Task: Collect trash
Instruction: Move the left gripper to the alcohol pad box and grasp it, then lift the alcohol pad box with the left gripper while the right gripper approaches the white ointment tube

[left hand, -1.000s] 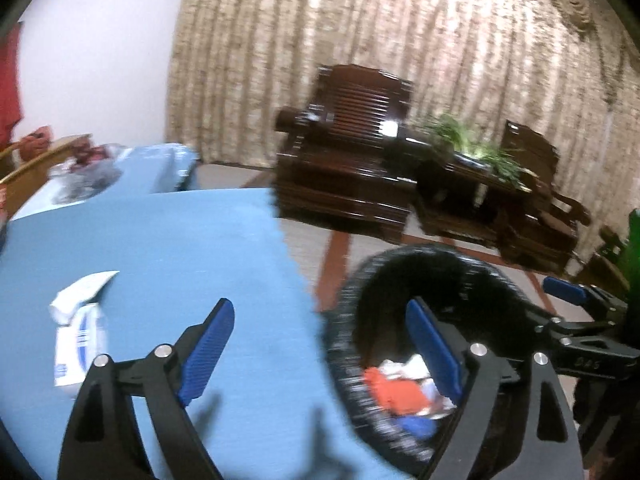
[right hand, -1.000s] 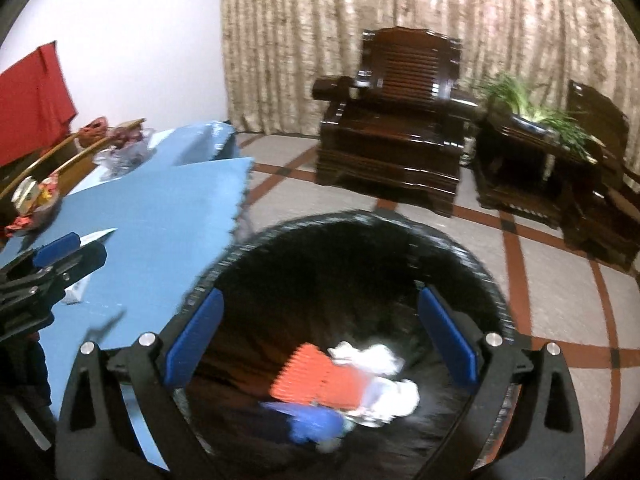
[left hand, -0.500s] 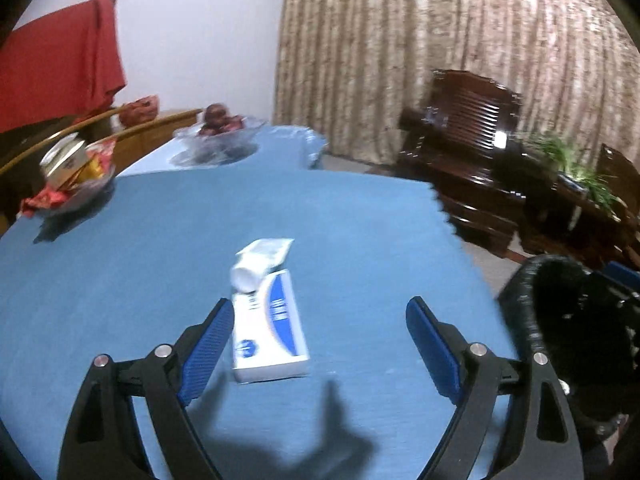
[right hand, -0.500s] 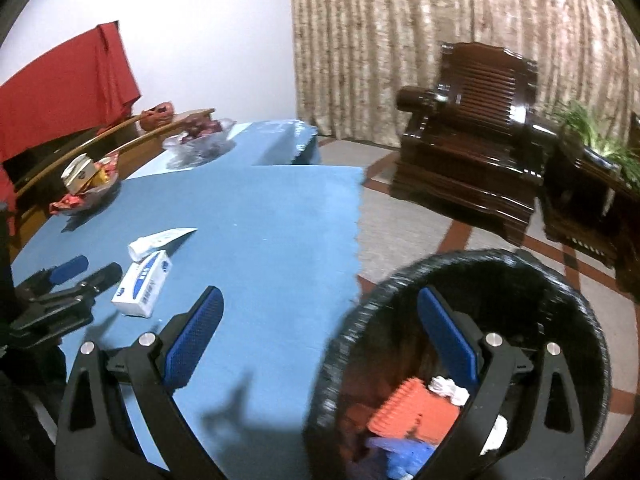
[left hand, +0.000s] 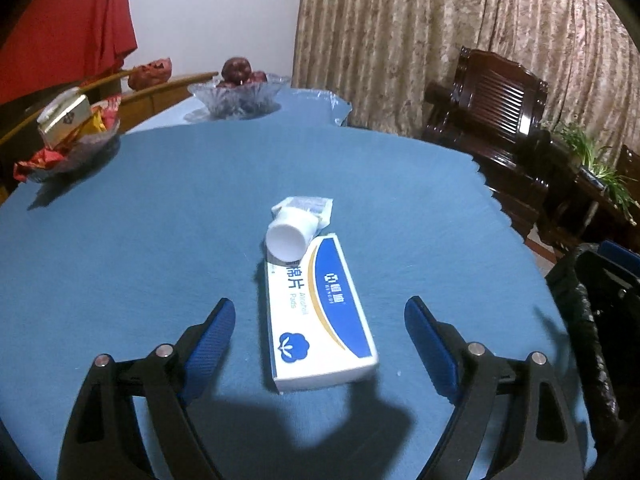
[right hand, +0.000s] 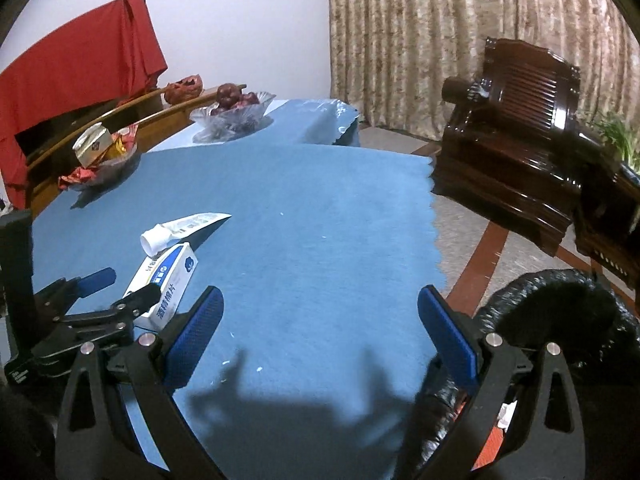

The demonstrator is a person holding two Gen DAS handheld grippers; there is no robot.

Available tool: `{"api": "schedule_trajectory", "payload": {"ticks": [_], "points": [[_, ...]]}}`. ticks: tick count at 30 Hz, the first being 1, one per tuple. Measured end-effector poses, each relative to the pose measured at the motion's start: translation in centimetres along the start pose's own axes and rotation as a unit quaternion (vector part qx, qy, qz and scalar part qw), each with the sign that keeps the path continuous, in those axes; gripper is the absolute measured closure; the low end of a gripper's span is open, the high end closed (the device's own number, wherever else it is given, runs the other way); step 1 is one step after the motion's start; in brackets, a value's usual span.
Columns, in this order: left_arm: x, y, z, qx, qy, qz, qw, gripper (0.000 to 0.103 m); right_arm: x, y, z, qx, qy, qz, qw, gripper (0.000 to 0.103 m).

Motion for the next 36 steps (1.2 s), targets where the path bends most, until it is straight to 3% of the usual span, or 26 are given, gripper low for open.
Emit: {"api": "schedule_trajectory", "payload": {"ticks": [11, 17, 27, 36], "points": [[2.8, 0.5, 0.2, -0.014, 0.011, 0.041, 0.999, 0.04, 2.0, 0.3, 0.0, -0.002, -0.001, 0.011, 1.0, 0.008], [2.5, 0.5, 0.3, -0.017, 0.014, 0.04, 0.9989, 0.049, 2.3, 0.2, 0.5, -0.004, -0.003, 0.011, 1.0, 0.008], [-0.7, 1.2, -0.1, -0.002, 0.02, 0.037, 0.9991, 0.049, 1.6, -0.1, 1.3, -0.006, -0.009, 0.007, 1.0, 0.008], [-4.0, 1.2, 3.8, -0.009, -0.014, 0.018, 0.9997, 0.049, 1.9, -0.3, 4.3, -0.012, -0.026, 0.007, 1.0, 0.008]]}}
Point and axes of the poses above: each gripper's, at about its wrist camera, not at the fingertips, and x roughly the way its jaws point, z to its left, y to its underside, the point moved 7 cm from there along x, roughly the way its jaws point, and after that the axes turned 5 degrees about -z, right-handed, at the moved point
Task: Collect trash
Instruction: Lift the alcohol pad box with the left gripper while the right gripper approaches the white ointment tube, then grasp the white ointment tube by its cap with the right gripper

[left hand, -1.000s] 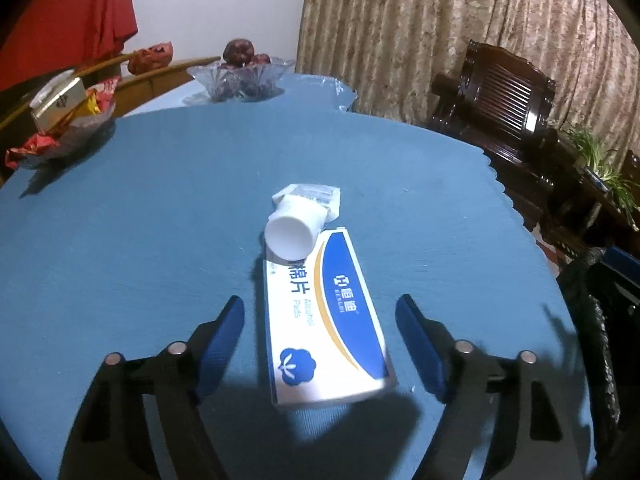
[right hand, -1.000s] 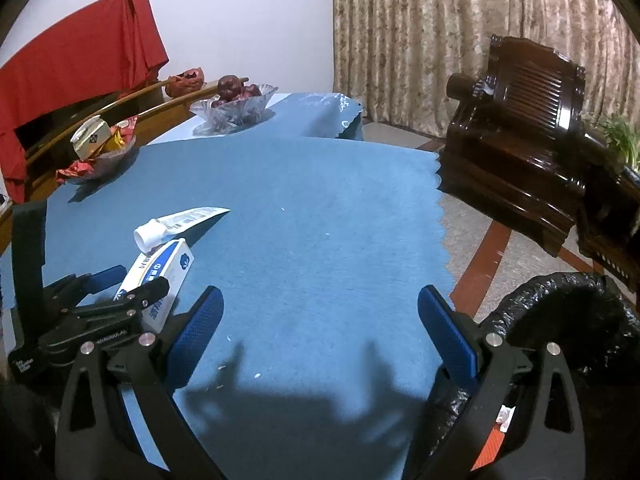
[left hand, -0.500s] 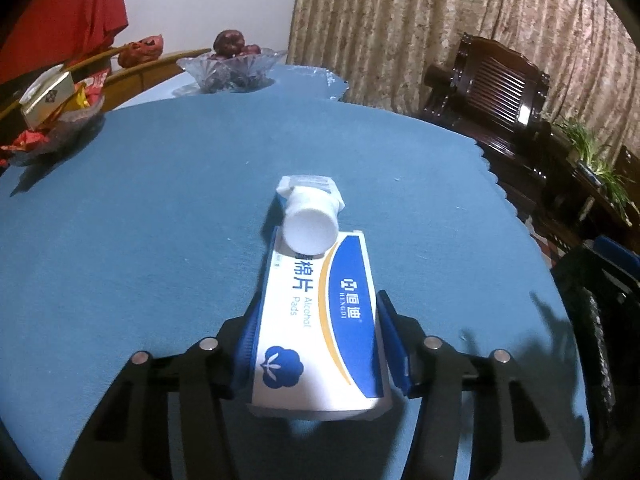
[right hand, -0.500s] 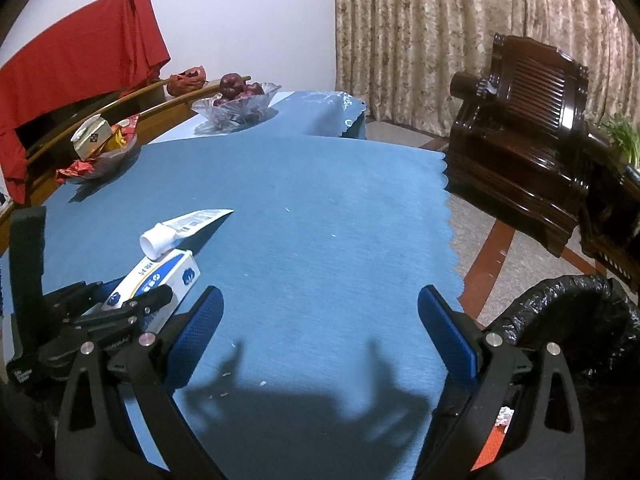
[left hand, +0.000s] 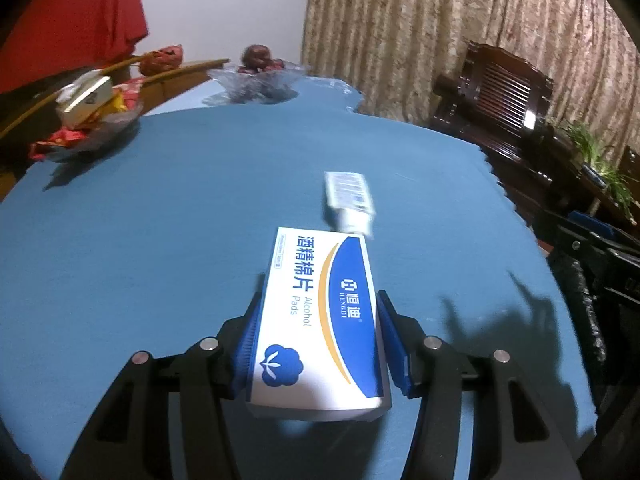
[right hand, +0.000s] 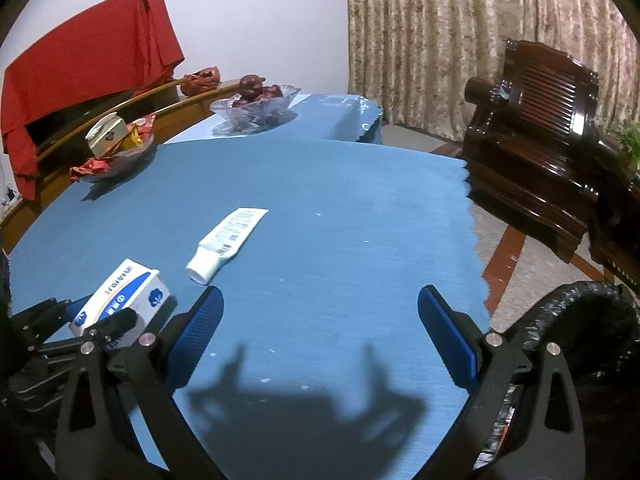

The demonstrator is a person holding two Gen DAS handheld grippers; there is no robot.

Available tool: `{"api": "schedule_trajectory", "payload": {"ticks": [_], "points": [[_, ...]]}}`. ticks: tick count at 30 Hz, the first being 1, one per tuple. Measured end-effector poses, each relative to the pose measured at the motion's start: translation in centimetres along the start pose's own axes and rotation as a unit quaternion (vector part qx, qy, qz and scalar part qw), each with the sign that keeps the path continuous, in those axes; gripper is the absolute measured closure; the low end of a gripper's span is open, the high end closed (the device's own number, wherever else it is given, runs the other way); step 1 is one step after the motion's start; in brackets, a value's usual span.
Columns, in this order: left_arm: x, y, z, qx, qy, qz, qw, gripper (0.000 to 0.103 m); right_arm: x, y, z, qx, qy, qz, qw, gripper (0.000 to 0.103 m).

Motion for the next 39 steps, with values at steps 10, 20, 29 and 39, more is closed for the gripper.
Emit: {"api": "schedule_trajectory", "payload": {"ticks": [10, 20, 29, 39], "points": [[1.5, -1.6, 6.0, -0.023, -0.047, -0.01, 0.9986, 0.049, 3.8, -0.9, 5.2, 0.0, -0.017, 0.007, 1.0, 0.008], [2.9, -2.3, 9.7, -0.034, -0.066, -0.016, 0.9971, 0.049, 8.4, -0.5, 8.7, 0.001, -0.012, 0.032, 0.999, 0.008], [3.7, -2.4, 11.3, -0.044, -0.072, -0.015, 0.9963, 0.049, 11.9, -0.1, 10.2, 0.002, 0.001, 0.071, 0.997, 0.018], [4.2, -2.7, 11.7, -0.048, -0.073, -0.01, 0.9961, 0.049, 14.4, 0.3, 10.9, 0.005, 0.009, 0.104, 0.995, 0.041]]}}
Point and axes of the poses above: each gripper's, at about its wrist camera, not at the fingertips, and x roughly the way its jaws point, z to its left, y to its underside, the point moved 7 cm from there along x, roughly the way its jaws point, and after that the axes turned 5 degrees about -z, right-handed, at the moved point
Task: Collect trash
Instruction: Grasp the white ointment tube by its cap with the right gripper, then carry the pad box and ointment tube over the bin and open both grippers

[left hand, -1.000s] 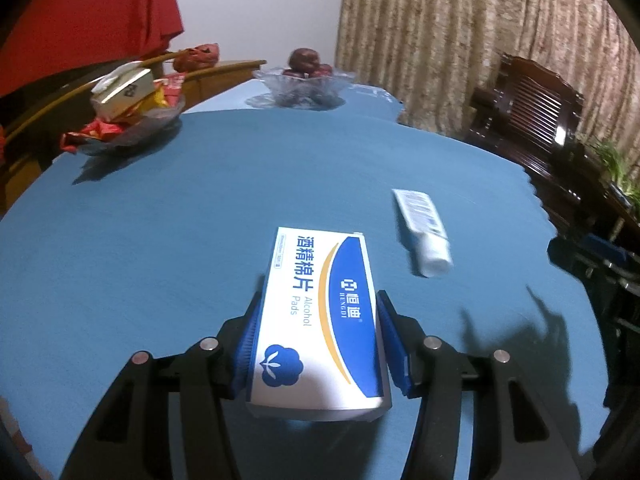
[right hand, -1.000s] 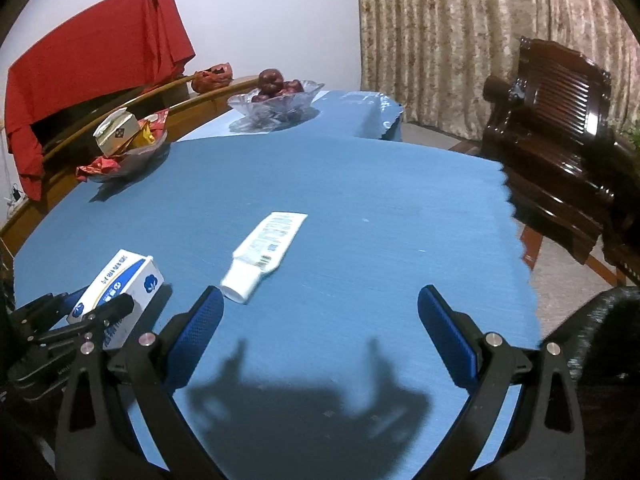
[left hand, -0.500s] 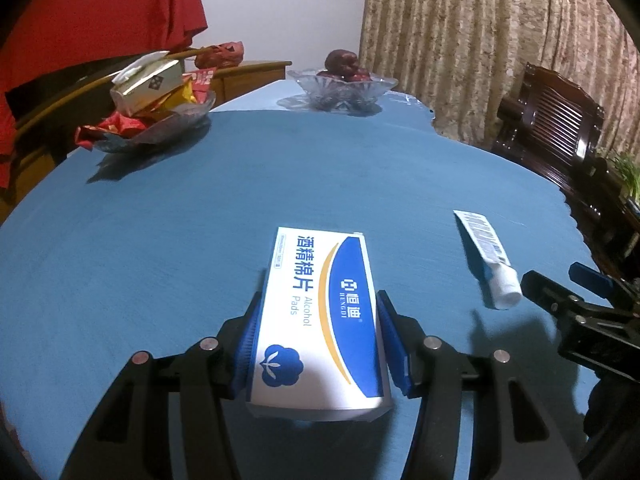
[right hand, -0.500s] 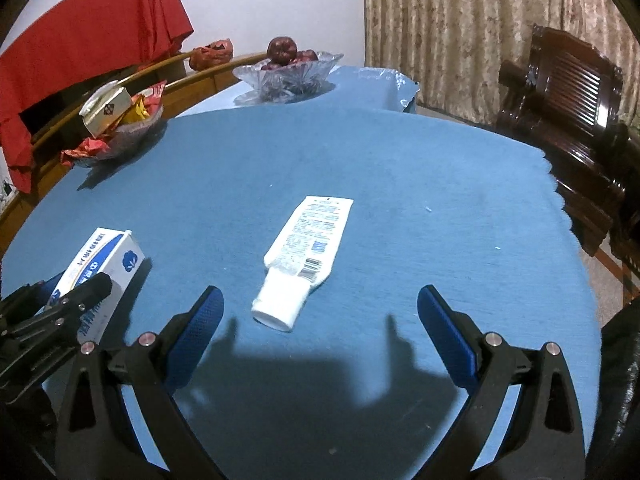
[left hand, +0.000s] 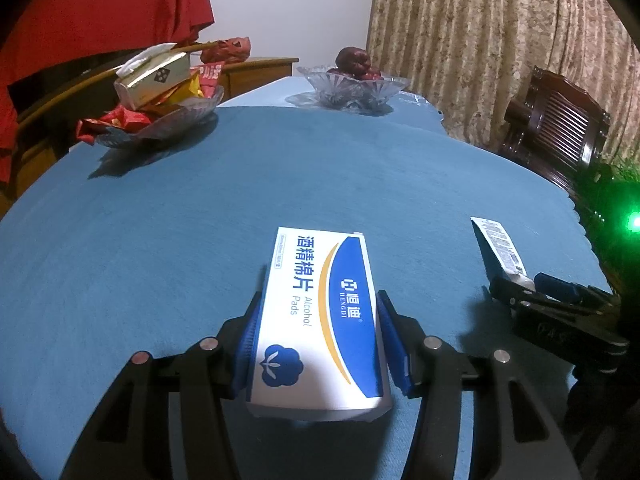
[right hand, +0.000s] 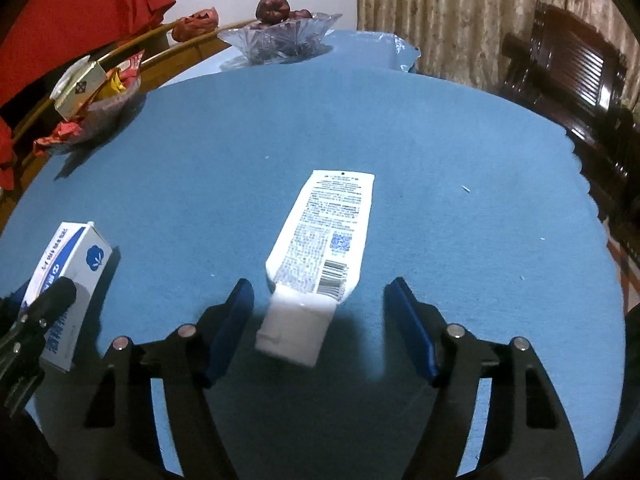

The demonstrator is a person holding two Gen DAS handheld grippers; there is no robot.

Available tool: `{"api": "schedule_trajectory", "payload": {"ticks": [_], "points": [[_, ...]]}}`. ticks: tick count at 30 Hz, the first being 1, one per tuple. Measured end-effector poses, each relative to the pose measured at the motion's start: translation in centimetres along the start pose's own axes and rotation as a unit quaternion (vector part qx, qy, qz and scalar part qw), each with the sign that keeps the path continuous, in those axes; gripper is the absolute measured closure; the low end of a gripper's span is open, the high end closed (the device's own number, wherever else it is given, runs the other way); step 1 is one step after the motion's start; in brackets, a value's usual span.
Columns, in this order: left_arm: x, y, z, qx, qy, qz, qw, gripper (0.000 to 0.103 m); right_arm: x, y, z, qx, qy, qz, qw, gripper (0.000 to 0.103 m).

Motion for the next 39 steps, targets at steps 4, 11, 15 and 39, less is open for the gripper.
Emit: {"api": "schedule_trajectory", "payload": {"ticks": [4, 11, 15, 39], "points": [[-0.1, 0.0, -0.2, 0.001, 0.001, 0.0, 1.0, 0.049, -0.3, 0.1, -0.2, 0.001, -0.016, -0.002, 1.0, 0.063], [-0.8, -0.5, -1.4, 0.007, 0.008, -0.004, 0.9999, 0.049, -1.7, 0.8, -1.1, 0.01, -0.033, 0.0, 0.999, 0.069], [-1.2, -0.9, -2.1, 0.012, 0.014, -0.007, 0.9998, 0.049, -3.1, 1.1, -2.1, 0.018, -0.036, -0.005, 0.999, 0.071], [-4.5, -0.2, -8.8, 0.039, 0.061, -0.01, 0.9973, 0.049, -12.2, 3.5, -7.6, 0.025, -0.036, -0.052, 0.998, 0.074]]}}
Point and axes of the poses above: each gripper's, at about its wrist camera, not at the fingertips, and x roughly the way its jaws point, z to its left, y to its underside, the point moved 7 cm from there along x, roughly the way its jaws point, and after that the axes turned 5 degrees about -z, right-handed, at the moved point
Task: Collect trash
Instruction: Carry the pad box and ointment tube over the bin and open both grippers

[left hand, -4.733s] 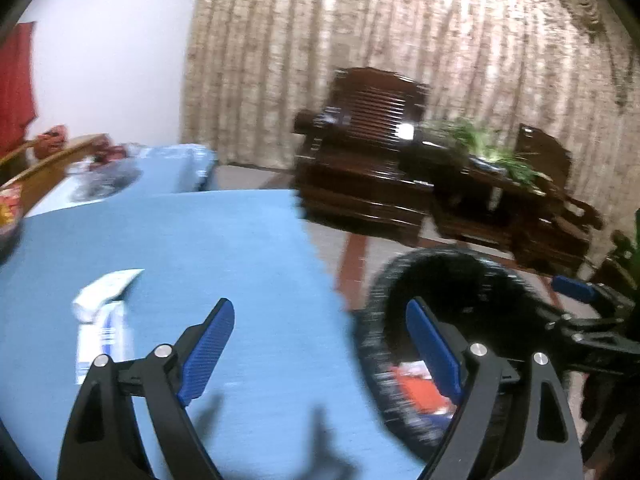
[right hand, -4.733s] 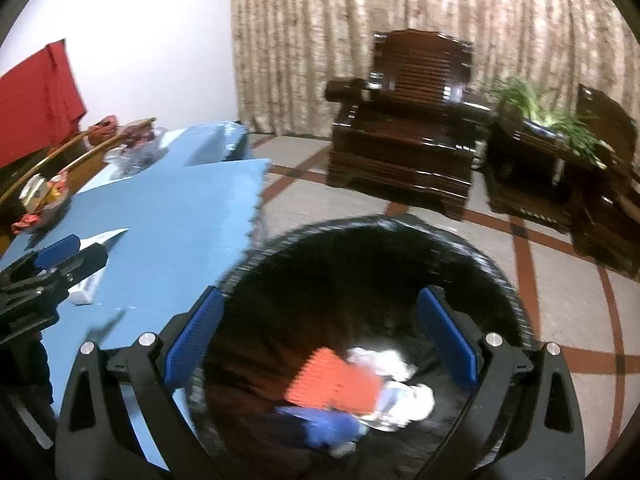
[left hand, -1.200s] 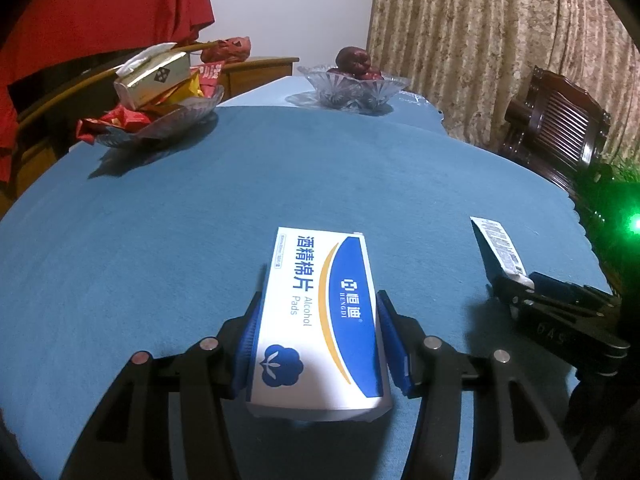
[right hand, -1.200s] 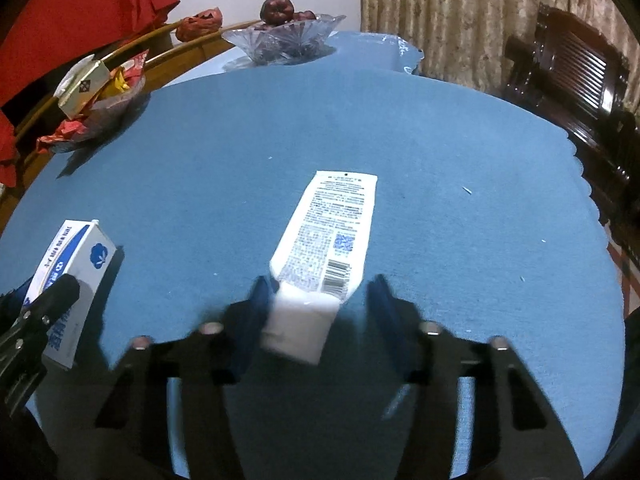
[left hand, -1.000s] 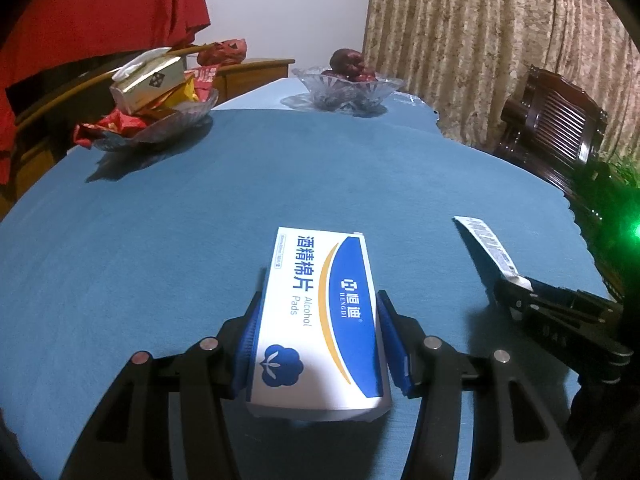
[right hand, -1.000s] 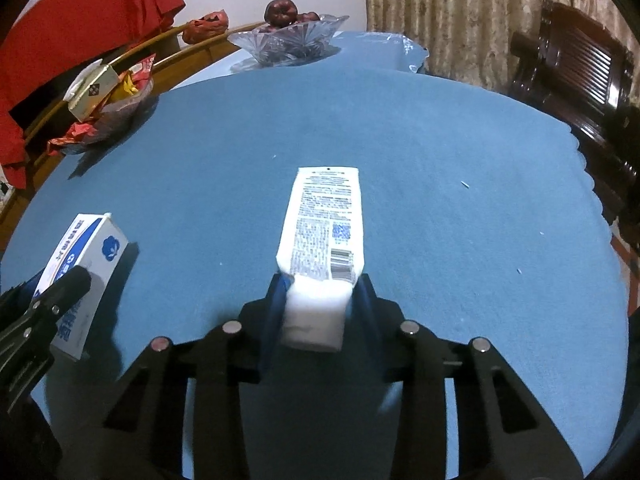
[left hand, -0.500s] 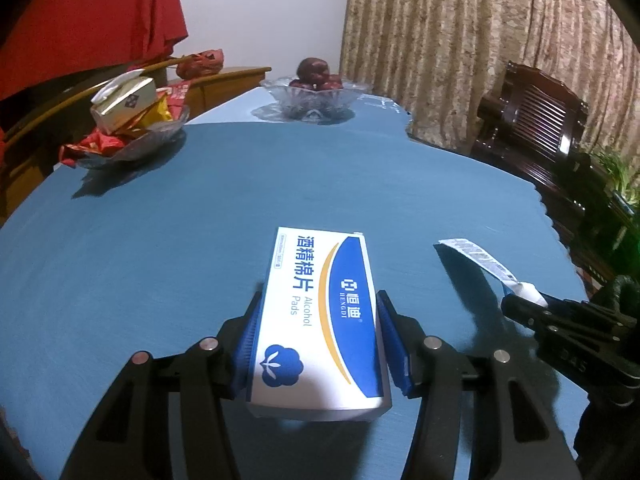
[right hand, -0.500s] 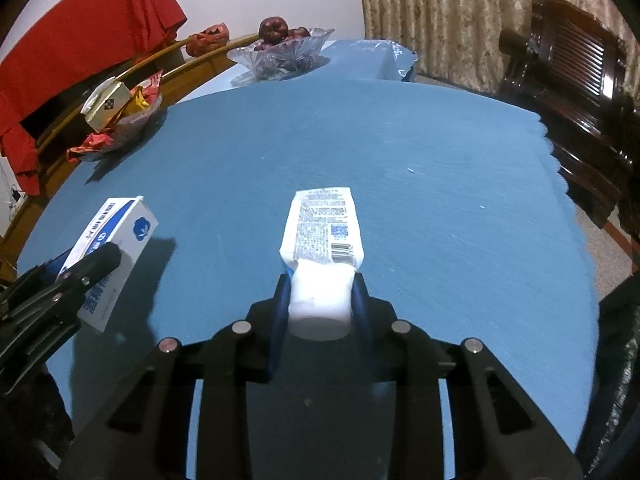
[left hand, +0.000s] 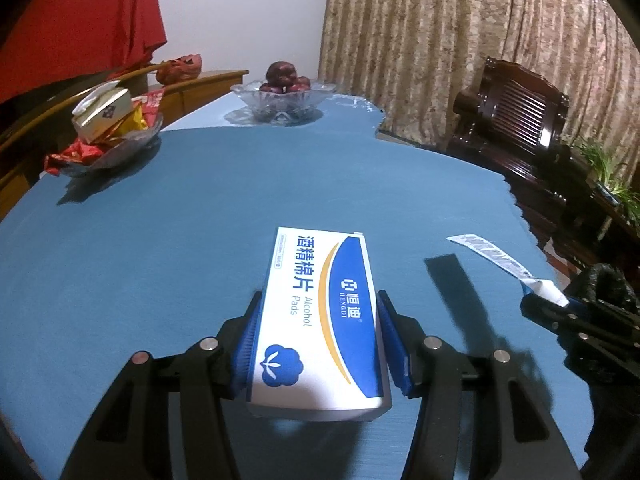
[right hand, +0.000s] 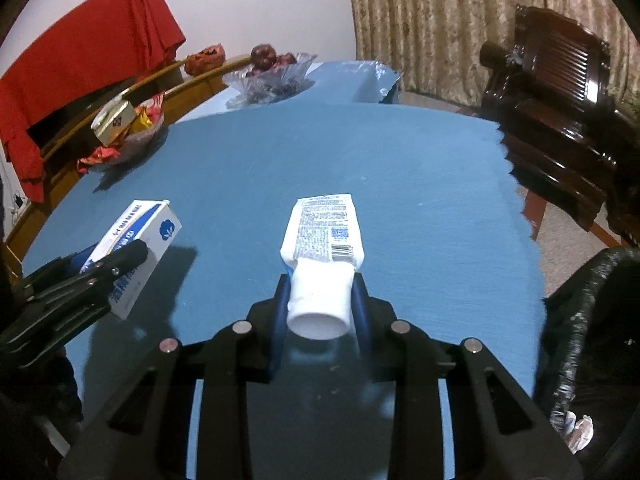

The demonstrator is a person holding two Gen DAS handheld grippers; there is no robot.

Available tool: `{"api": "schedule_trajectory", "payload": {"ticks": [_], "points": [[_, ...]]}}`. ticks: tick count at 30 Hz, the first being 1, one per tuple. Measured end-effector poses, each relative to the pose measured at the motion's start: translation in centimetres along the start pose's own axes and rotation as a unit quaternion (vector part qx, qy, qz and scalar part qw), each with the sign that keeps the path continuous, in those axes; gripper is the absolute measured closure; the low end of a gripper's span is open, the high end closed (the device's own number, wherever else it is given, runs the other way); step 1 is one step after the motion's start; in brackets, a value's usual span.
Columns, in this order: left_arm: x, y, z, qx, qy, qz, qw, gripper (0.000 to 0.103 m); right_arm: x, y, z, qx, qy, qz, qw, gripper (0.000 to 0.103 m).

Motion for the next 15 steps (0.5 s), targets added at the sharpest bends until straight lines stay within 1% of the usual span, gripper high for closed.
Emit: {"api": "schedule_trajectory", "payload": {"ticks": [9, 15], "points": [[-1.3, -1.6, -4.0, 0.021, 0.019, -0.015, 0.9995, 0.049, -4.8, -1.5, -3.1, 0.016, 0.017, -0.047, 0.999, 0.074], [-2.9, -3.1, -8.7, 0.043, 0.051, -0.034, 0.9972, 0.049, -9.1, -2.4, -6.5, 0.026, 0.041, -0.08, 0.996, 0.074]]}}
Point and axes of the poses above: each gripper's, at about its wrist camera, not at the fingertips, and x roughly the way its jaws point, z to its left, y to its underside, the point moved 7 cm from there along x, roughly the way its jaws point, and after that the axes turned 5 degrees about -z, right-handed, at the moved point
